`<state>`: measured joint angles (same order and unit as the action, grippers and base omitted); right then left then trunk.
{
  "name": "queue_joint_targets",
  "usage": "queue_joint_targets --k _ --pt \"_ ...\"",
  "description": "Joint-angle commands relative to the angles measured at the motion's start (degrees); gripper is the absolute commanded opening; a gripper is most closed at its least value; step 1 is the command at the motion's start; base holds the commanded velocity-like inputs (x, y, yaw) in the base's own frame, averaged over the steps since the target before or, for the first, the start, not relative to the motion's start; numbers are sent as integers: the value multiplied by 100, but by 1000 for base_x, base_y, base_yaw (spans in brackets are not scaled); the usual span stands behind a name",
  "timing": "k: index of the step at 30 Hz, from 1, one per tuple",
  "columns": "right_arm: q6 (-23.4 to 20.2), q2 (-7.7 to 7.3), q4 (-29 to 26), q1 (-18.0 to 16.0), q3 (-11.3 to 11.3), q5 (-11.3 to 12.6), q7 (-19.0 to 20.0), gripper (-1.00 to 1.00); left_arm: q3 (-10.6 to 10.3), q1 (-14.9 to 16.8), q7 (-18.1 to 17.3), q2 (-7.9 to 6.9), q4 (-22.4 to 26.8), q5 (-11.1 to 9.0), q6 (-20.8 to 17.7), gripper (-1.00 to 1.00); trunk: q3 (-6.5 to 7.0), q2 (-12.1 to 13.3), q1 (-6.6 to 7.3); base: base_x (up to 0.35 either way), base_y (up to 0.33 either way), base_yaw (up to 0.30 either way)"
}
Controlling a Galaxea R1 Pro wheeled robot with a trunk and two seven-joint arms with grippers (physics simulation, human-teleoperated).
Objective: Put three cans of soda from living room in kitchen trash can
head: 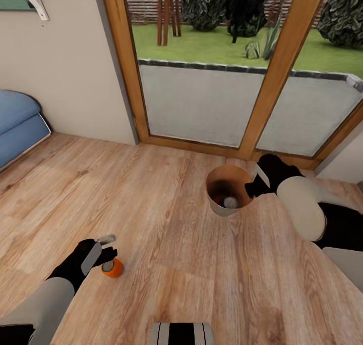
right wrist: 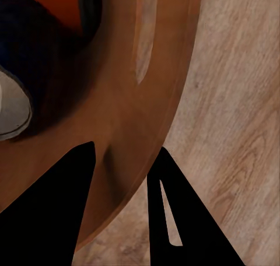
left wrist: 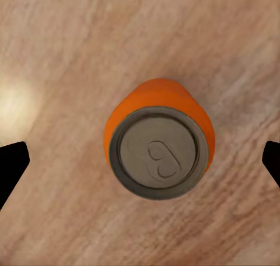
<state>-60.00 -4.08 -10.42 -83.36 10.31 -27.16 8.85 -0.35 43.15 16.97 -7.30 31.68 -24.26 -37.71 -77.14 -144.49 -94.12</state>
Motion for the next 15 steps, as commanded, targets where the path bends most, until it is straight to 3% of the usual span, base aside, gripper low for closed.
queue_joint_targets --k 1,15 --pt "0 -8 -7 -5 34 74 11 -100 0 0 0 0 2 2 1 100 0 -1 2 0 0 0" --pt "0 -35 -12 -5 34 114 71 -100 1 0 -15 111 5 9 9 100 0 -1 2 0 0 0"
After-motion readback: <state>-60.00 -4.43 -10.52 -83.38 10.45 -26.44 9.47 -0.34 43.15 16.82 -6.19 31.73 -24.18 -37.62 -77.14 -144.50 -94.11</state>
